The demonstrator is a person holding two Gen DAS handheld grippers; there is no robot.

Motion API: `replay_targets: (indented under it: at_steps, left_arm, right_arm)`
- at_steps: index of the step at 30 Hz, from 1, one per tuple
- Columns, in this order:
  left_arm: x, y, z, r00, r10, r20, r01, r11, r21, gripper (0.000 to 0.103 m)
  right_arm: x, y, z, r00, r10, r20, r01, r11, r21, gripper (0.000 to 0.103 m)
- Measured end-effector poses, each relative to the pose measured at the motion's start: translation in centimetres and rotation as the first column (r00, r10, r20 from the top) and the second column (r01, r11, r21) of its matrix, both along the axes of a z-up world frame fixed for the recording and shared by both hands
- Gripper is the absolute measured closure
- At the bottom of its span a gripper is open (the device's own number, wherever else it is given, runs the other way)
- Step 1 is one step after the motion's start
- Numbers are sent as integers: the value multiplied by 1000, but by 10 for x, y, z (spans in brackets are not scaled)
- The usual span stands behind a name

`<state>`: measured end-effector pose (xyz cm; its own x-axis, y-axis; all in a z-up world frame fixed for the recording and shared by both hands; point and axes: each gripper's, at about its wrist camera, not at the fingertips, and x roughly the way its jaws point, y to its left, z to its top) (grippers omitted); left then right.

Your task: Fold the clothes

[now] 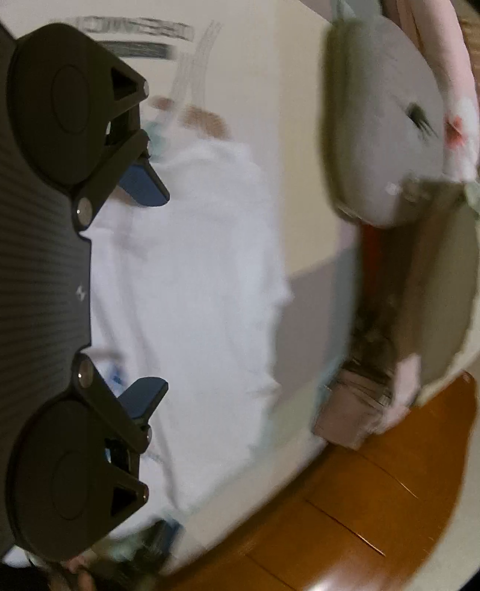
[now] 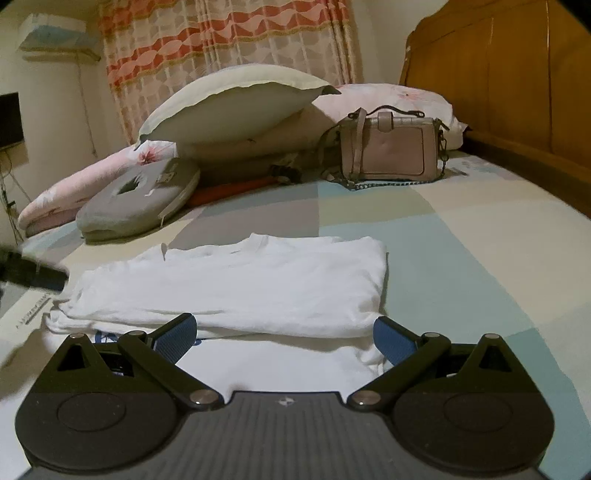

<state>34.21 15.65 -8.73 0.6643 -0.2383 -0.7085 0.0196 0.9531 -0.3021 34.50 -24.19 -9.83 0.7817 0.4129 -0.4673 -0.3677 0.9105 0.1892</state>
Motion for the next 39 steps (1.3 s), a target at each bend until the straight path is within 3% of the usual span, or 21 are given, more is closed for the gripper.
replay_targets:
  at_steps: [2, 6, 10, 14, 18, 23, 24, 29, 33, 36, 39]
  left_arm:
    - [-14, 1, -13, 999, 34, -26, -34, 999, -10, 5]
    - [-27, -9, -4, 999, 28, -22, -27, 999, 46, 4]
    - [-14, -37, 17, 996, -57, 63, 48, 990, 136, 4]
    - [18, -72, 24, 984, -150, 98, 132, 976, 176, 4]
    - [58, -98, 13, 982, -165, 91, 141, 962, 232, 4]
    - [71, -99, -24, 992, -123, -10, 122, 970, 209, 3]
    - [64, -100, -25, 991, -132, 17, 125, 968, 219, 3]
    - [40, -105, -7, 987, -159, -18, 158, 950, 268, 3]
    - [6, -109, 29, 980, -199, 27, 182, 936, 303, 3]
    - [-26, -111, 49, 971, -234, 49, 204, 920, 335, 3]
    - [-62, -113, 56, 957, -283, 64, 239, 894, 378, 2]
  right_arm:
    - [-1, 0, 1, 1000, -1, 5, 1, 1000, -4, 0]
    - [0, -4, 1, 1000, -8, -1, 8, 1000, 3, 0]
    - [-3, -2, 1, 1000, 3, 8, -2, 1000, -22, 0]
    - [-7, 3, 3, 999, 25, 28, -23, 998, -51, 0]
    - [-8, 8, 2, 999, 44, 32, -41, 995, -90, 0]
    - [-7, 10, 1, 998, 55, 21, -52, 993, -109, 0]
    - [-7, 10, 1, 998, 56, 18, -54, 992, -112, 0]
    - [-6, 10, 2, 999, 54, -1, -53, 991, -122, 0]
    - [-12, 4, 19, 999, 50, -9, -51, 996, -69, 0]
    - [-27, -4, 38, 999, 30, -16, -30, 999, -31, 0]
    - [-56, -5, 46, 998, 42, -55, -45, 998, -53, 0]
